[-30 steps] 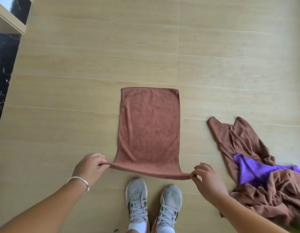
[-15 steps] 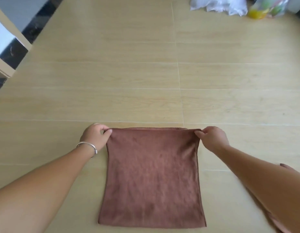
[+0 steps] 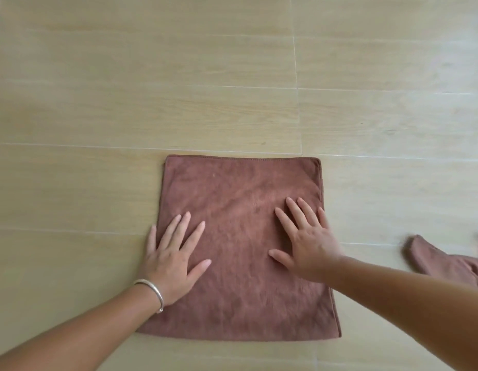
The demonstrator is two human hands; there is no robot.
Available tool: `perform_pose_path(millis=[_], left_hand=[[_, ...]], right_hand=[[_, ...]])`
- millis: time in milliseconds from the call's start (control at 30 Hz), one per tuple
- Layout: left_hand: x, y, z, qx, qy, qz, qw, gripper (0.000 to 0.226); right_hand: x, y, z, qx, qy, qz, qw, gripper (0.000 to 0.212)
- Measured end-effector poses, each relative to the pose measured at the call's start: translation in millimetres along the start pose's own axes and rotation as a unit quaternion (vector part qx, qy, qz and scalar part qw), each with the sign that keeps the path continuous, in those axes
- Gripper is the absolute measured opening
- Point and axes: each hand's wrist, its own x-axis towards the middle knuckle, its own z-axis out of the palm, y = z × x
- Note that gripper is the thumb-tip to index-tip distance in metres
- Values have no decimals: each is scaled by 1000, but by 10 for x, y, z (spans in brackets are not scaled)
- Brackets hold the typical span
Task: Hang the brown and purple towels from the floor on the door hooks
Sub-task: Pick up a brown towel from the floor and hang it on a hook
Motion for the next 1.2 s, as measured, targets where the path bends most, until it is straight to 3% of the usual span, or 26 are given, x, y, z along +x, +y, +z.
perform_pose_path(millis=[133,267,400,533,800,900,1200], left_hand=[[446,-178,-100,35,-6,-26,999,77],[902,-192,-380,49,-42,-64,996,77],[687,-27,-330,36,-12,1,999,74],[183,233,-38,29,23,126,991,72],[-71,-292,-72,72,-15,150,986,76],[-151,-326,-12,74,1,161,984,72],[-239,-642,2,83,42,204,974,56]], right_hand=[[435,212,-131,-23,30,7,999,94],[786,235,-398,-33,39,36,998,82],[402,-63,-145,22,145,-78,986,69],[-83,-95,307,30,139,-175,974,68],[-294,218,380,1,121,-201,972,77],[-281,212,421,-6,144,-209,967,83],[-361,445,473,-29,168,-245,954,72]])
